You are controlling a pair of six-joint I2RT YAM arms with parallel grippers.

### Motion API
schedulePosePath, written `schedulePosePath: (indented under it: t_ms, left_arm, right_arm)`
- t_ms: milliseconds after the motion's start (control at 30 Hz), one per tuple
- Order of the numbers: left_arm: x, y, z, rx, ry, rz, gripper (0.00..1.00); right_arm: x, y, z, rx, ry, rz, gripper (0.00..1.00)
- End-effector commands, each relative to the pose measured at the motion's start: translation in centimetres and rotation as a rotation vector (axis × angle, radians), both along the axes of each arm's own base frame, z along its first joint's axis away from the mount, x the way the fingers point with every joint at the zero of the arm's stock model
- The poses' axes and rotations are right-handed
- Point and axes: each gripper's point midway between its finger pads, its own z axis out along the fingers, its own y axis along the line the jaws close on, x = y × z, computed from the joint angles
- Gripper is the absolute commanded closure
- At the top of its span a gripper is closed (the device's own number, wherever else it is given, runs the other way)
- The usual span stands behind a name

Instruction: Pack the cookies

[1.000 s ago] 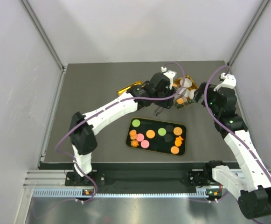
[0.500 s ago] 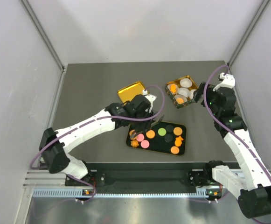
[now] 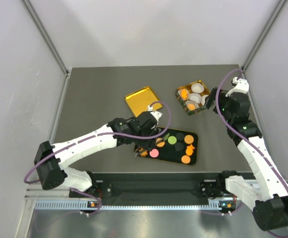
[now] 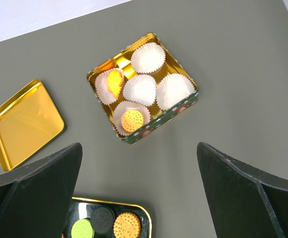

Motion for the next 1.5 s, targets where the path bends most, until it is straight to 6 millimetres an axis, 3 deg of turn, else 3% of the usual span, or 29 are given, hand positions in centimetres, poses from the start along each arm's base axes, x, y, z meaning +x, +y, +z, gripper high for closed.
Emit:
schedulePosePath:
  t_ms: [0,1467]
  left_arm:
    - [-0.3,0.1,0.5,-0.007,-0.016,0.008,0.47]
    - [-1.3,0.0,-2.9,0.099,0.031,-0.005,0.40]
  right_arm:
    - [0.5,-0.3,1.7,0.005,-0.052,-0.008,0.00]
    - [0.4,-0.3,1.8,0.000,-0.056,-0.001,0.00]
